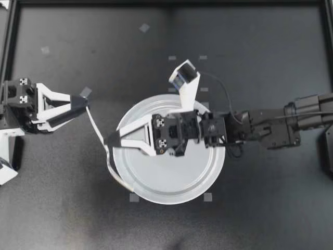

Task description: Pick up the fork and place it on the plate.

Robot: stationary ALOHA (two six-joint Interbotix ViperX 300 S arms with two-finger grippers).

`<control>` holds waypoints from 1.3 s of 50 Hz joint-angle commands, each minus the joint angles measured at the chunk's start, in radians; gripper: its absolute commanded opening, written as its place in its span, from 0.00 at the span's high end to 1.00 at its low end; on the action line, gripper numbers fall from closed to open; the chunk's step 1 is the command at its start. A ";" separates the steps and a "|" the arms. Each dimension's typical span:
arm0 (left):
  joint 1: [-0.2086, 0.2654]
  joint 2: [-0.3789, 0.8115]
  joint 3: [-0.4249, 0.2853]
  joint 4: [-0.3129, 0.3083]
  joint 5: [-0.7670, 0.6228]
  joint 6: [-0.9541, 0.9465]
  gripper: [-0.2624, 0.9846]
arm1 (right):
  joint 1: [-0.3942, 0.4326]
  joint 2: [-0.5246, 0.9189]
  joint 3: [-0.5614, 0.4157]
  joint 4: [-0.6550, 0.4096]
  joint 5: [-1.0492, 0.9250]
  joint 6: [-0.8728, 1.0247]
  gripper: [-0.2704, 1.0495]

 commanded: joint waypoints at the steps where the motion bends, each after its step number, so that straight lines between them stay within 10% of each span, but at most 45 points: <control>1: -0.021 -0.002 -0.003 -0.002 0.018 -0.067 0.69 | -0.049 -0.080 0.002 0.000 -0.020 -0.057 0.23; 17: -0.152 -0.114 -0.006 -0.072 0.302 -0.844 0.69 | -0.120 -0.305 0.210 -0.002 0.066 -0.250 0.23; 30: -0.206 -0.176 -0.014 -0.075 0.787 -1.262 0.69 | -0.106 -0.341 0.282 0.000 0.067 -0.276 0.23; 65: -0.239 0.137 -0.066 -0.098 0.699 -1.779 0.69 | -0.104 -0.282 0.279 -0.015 -0.005 -0.275 0.23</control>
